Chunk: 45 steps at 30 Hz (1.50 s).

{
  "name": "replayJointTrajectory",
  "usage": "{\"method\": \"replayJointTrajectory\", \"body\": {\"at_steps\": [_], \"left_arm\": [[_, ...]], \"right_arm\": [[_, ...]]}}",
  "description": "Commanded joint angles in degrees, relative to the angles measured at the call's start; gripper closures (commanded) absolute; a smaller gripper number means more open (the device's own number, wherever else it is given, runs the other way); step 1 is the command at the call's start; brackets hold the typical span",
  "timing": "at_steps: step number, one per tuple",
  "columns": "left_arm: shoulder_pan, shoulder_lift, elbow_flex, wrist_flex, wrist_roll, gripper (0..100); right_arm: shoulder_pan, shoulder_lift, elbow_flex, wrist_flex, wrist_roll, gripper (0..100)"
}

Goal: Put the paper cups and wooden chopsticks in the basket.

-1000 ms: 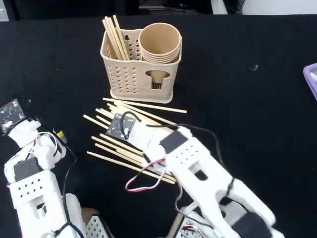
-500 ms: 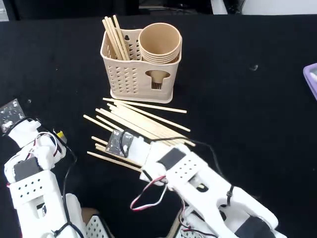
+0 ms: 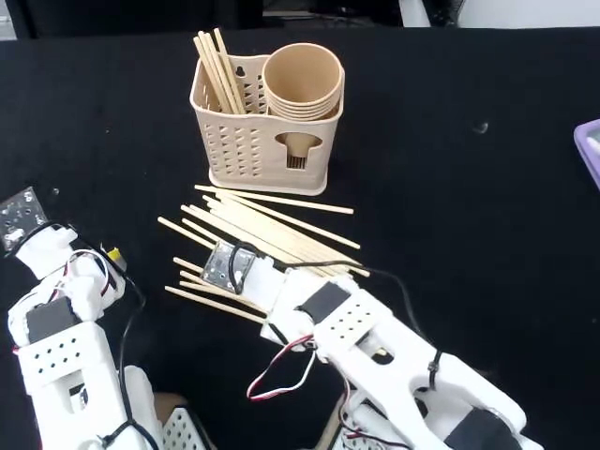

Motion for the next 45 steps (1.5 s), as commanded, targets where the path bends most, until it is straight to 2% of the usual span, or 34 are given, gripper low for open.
{"method": "replayJointTrajectory", "body": {"at_steps": [1,6,9,20,28,32,45], "left_arm": [[-0.4,0.18,-0.92,-0.97,0.0,77],[-0.4,0.18,-0.92,-0.97,0.0,77],[-0.4,0.18,-0.92,-0.97,0.0,77],[-0.4,0.18,-0.92,-0.97,0.0,77],[-0.4,0.18,-0.92,-0.97,0.0,77],[-0.4,0.18,-0.92,-0.97,0.0,77],[-0.4,0.18,-0.84,-0.97,0.0,77]], "right_arm": [[-0.79,-1.89,0.04,-1.23,-0.44,90.4],[-4.13,-1.8,0.13,-0.88,-1.58,89.7],[-6.51,-1.8,0.13,-1.05,-4.04,84.9],[-6.59,9.19,-3.65,-3.87,-4.22,83.0],[-6.77,11.74,-5.14,-3.6,-3.96,88.0],[-6.68,11.56,-5.14,-3.52,-3.96,99.3],[-5.63,5.67,-5.41,0.35,-2.37,98.8]]}}
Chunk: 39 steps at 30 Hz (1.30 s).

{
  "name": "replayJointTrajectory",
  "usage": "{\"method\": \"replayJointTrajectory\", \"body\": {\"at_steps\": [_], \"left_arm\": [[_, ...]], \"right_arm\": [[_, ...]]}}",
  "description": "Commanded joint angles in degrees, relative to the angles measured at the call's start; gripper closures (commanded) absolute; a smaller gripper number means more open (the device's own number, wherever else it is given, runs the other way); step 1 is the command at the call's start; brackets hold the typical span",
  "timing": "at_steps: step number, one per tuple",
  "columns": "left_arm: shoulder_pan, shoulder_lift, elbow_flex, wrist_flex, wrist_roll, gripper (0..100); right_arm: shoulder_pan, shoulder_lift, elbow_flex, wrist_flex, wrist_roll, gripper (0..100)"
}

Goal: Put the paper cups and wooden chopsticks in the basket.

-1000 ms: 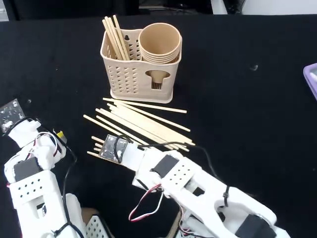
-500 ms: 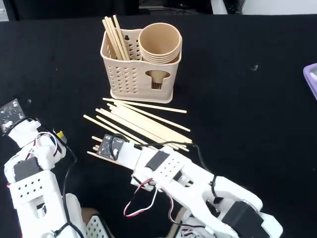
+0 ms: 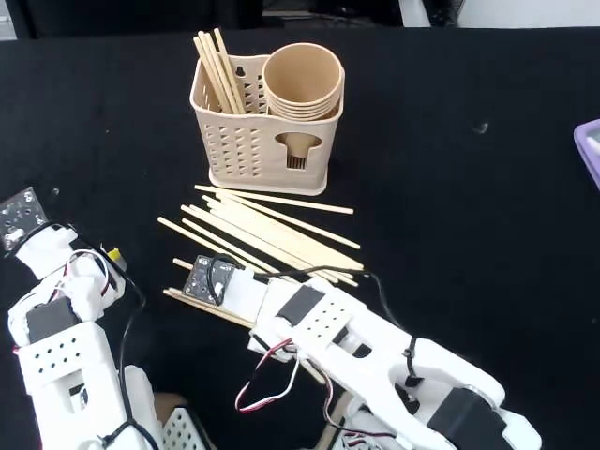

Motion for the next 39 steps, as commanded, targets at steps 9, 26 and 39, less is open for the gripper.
{"method": "replayJointTrajectory", "body": {"at_steps": [9,26,39], "left_arm": [[-0.4,0.18,-0.92,-0.97,0.0,77],[-0.48,0.18,-0.92,-0.97,0.0,77],[-0.48,0.18,-0.92,-0.97,0.0,77]], "right_arm": [[11.87,-2.68,-9.01,7.65,5.89,98.8],[12.13,-5.14,-27.12,29.19,5.8,98.8],[11.96,-17.27,-37.67,36.04,5.54,98.8]]}}
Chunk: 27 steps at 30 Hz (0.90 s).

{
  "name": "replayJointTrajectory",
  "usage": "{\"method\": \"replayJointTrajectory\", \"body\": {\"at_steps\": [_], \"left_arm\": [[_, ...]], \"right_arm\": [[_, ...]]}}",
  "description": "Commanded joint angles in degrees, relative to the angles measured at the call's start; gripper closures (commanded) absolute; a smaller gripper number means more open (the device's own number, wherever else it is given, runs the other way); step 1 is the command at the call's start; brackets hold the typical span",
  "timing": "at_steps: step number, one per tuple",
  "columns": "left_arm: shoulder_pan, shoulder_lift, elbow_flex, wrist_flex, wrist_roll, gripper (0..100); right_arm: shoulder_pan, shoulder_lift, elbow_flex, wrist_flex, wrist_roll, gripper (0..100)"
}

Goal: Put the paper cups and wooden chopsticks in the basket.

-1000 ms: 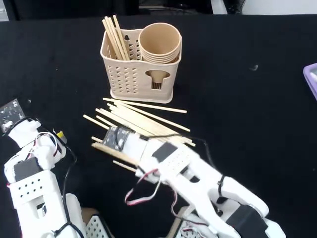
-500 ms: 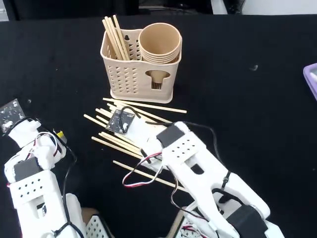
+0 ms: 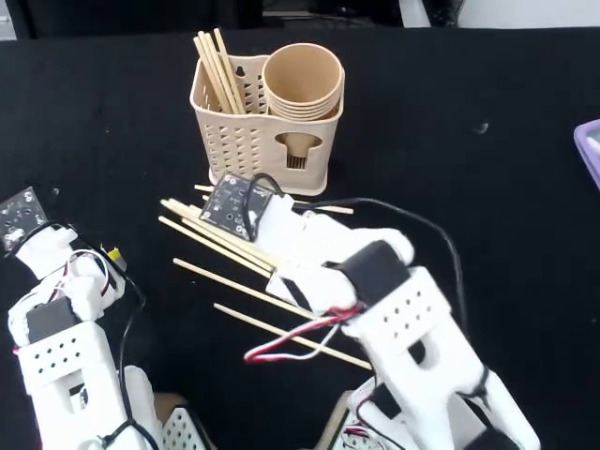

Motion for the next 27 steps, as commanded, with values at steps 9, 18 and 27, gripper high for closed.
{"method": "replayJointTrajectory", "body": {"at_steps": [9,18,27], "left_arm": [[-0.48,0.18,-0.92,-0.97,0.0,77],[-0.48,0.18,-0.92,-0.97,0.0,77],[-0.48,0.18,-0.92,-0.97,0.0,77]], "right_arm": [[0.53,1.27,24.04,-22.86,0.09,98.8],[0.79,8.13,34.77,-31.38,0.09,98.4],[0.53,23.78,26.07,-31.65,-3.25,98.2]]}}
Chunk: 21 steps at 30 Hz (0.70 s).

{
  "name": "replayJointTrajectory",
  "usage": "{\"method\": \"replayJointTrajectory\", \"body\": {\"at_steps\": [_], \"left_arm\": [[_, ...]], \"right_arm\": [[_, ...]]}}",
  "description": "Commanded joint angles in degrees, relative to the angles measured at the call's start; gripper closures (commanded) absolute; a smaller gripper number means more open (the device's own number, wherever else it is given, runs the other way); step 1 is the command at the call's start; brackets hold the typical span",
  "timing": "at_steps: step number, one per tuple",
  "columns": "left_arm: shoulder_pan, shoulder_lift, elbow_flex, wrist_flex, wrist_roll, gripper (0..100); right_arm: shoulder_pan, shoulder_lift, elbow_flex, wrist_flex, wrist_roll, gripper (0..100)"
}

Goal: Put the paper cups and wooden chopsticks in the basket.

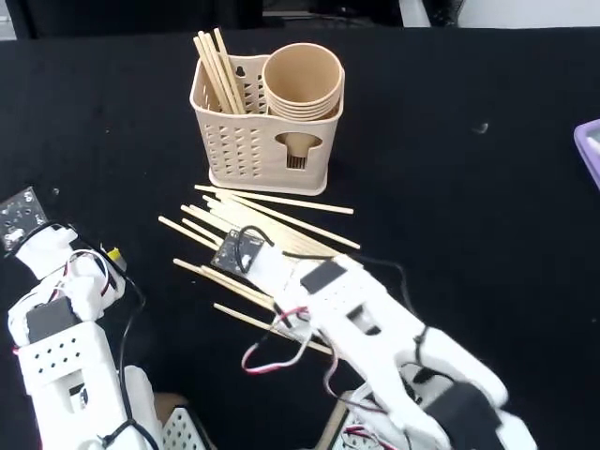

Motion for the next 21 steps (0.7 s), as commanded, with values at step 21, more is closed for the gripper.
{"method": "replayJointTrajectory", "body": {"at_steps": [21], "left_arm": [[-0.48,0.18,-0.92,-0.97,0.0,77]], "right_arm": [[0.26,9.45,-11.91,2.81,-1.32,94.7]]}}
